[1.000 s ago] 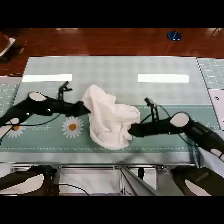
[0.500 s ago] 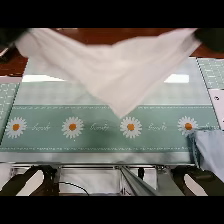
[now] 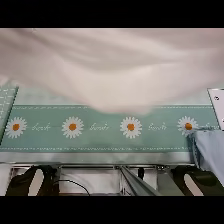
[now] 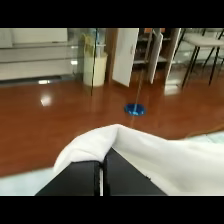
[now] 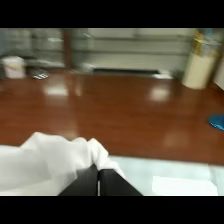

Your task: Fold the shirts.

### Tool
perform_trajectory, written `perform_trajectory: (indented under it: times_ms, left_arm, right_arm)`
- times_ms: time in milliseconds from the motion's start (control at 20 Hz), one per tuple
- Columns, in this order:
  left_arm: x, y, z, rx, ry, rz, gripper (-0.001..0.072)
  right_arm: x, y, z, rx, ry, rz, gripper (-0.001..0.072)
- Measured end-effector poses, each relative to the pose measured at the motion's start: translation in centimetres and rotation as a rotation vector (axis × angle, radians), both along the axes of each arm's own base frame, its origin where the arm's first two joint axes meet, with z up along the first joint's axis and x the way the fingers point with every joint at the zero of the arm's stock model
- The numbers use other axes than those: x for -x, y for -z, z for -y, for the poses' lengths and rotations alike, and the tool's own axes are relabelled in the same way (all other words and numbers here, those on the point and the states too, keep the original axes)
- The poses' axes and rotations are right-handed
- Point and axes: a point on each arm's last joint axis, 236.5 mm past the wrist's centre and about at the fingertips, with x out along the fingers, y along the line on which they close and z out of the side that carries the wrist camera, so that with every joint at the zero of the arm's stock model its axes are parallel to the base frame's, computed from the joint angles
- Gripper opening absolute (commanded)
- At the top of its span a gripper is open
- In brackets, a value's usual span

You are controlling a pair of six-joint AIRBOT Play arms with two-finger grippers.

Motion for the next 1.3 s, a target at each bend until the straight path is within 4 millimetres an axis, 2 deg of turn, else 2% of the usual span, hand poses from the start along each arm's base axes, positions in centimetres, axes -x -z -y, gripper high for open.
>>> perform_trajectory:
  times_ms: [50,150,200,300,500,600,750,850,900,950,1000,1050,1150,1250,1300]
  left_arm:
    - [0.3,1.5,0.2,-0.011,0.005,-0.038,0.0021]
    - [-0.2,5.3,0.9,0.007,0.05,-0.133,0.0021]
    - [-0.7,7.9,1.3,0.015,0.077,-0.202,0.0021]
    - [-2.1,14.5,2.5,0.046,0.144,-0.37,0.0021]
    - [-4.3,28.3,5.4,0.111,0.235,-0.678,0.0021]
    - [-5.7,34.0,6.1,0.134,0.221,-0.788,0.0021]
    - [-7.5,40.8,6.7,0.161,0.178,-0.935,0.0022]
    - [-8.0,44.8,7.0,0.186,0.154,-1.041,0.0032]
    - [-8.0,46.5,7.3,0.201,0.147,-1.092,0.0206]
    - [-8.0,48.0,7.4,0.218,0.137,-1.141,0.0415]
    - [-7.8,49.1,7.7,0.232,0.139,-1.191,0.0508]
    - [-7.7,49.4,8.0,0.246,0.149,-1.231,0.0508]
    - [-7.5,48.5,8.3,0.247,0.22,-1.287,0.0508]
    - [-8.9,46.0,6.9,0.248,0.244,-1.259,0.0508]
    - [-9.6,44.5,5.4,0.248,0.24,-1.238,0.0508]
  right_arm:
    - [0.1,1.7,1.5,0.011,0.064,-0.06,0.002]
    - [-0.3,5.3,3.0,0.021,0.126,-0.18,0.002]
    - [-1.0,7.6,3.0,0.023,0.131,-0.251,0.002]
    - [-2.8,12.5,2.6,0.023,0.114,-0.383,0.0019]
    - [-8.2,22.8,1.9,-0.005,0.102,-0.598,0.0019]
    - [-11.3,26.7,1.9,-0.04,0.109,-0.673,0.0021]
    - [-15.9,31.5,2.4,-0.115,0.126,-0.771,0.002]
    - [-18.6,34.3,2.4,-0.182,0.115,-0.836,0.0022]
    - [-19.6,35.7,2.2,-0.218,0.105,-0.87,0.0056]
    - [-20.7,36.8,1.9,-0.261,0.093,-0.894,0.0244]
    - [-21.5,37.7,1.6,-0.297,0.086,-0.916,0.0407]
    - [-22.1,38.5,1.5,-0.331,0.076,-0.937,0.0404]
    - [-22.5,39.3,1.9,-0.37,0.066,-0.964,0.0404]
    - [-21.9,39.2,3.6,-0.37,0.082,-0.985,0.0403]
    - [-21.1,38.9,5.1,-0.352,0.106,-0.992,0.0403]
